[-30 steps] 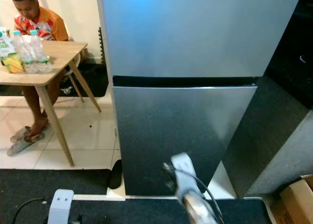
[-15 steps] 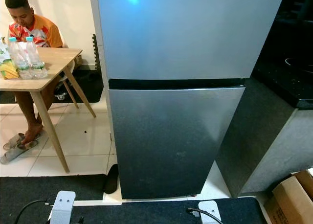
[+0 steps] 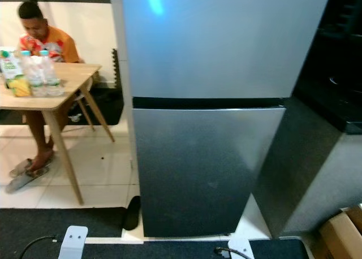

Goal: Restocking fridge

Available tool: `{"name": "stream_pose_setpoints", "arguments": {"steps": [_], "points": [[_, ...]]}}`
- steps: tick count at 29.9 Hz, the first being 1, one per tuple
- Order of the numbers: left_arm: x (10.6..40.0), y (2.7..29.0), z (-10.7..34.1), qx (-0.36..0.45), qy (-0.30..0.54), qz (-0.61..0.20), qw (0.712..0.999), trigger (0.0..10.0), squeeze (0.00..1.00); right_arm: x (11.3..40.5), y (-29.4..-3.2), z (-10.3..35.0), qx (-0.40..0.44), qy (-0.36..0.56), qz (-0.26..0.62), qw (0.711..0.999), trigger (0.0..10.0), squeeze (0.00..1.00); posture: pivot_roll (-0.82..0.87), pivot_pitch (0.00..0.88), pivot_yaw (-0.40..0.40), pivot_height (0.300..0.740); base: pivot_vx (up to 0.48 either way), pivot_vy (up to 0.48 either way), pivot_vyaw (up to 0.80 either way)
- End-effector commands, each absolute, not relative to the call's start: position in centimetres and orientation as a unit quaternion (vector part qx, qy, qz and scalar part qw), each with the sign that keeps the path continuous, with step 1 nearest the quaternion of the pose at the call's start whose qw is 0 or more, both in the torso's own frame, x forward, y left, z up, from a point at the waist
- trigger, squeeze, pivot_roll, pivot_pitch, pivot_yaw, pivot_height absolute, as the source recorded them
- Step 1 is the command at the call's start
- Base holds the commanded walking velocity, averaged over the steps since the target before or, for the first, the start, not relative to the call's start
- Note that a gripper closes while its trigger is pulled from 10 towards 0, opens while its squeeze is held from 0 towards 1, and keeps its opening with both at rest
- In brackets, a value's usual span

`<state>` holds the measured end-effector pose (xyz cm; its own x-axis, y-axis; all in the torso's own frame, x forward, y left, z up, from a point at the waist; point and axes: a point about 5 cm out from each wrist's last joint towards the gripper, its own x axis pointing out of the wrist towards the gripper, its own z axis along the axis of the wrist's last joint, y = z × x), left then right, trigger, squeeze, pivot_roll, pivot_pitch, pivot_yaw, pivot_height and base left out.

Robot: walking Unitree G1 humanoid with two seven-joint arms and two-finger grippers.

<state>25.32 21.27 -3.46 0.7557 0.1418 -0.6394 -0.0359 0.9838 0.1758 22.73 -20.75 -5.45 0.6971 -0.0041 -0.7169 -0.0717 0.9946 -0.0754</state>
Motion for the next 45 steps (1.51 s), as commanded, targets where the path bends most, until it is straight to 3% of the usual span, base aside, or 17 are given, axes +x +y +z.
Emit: {"name": "stream_pose_setpoints", "arguments": {"steps": [1, 17, 45], "points": [[24.6, 21.6, -4.0, 0.079, 0.364, 0.046, 0.927, 10.0, 0.00, 22.7, -20.6, -5.5, -0.053, 0.392, 0.023, 0.918, 10.0, 0.00, -0.06, 0.076, 0.006, 0.740, 0.000, 0.000, 0.80], [26.0, 21.6, -2.7, 0.075, 0.320, 0.054, 0.943, 10.0, 0.00, 23.1, -20.5, -5.3, -0.053, 0.391, 0.027, 0.918, 10.0, 0.00, -0.06, 0.074, 0.000, 0.740, 0.000, 0.000, 0.80], [26.2, 20.9, -2.7, 0.070, 0.321, 0.034, 0.944, 10.0, 0.00, 23.2, -20.5, -5.2, -0.050, 0.388, 0.034, 0.919, 10.0, 0.00, -0.06, 0.070, -0.001, 0.740, 0.000, 0.000, 0.80]]}}
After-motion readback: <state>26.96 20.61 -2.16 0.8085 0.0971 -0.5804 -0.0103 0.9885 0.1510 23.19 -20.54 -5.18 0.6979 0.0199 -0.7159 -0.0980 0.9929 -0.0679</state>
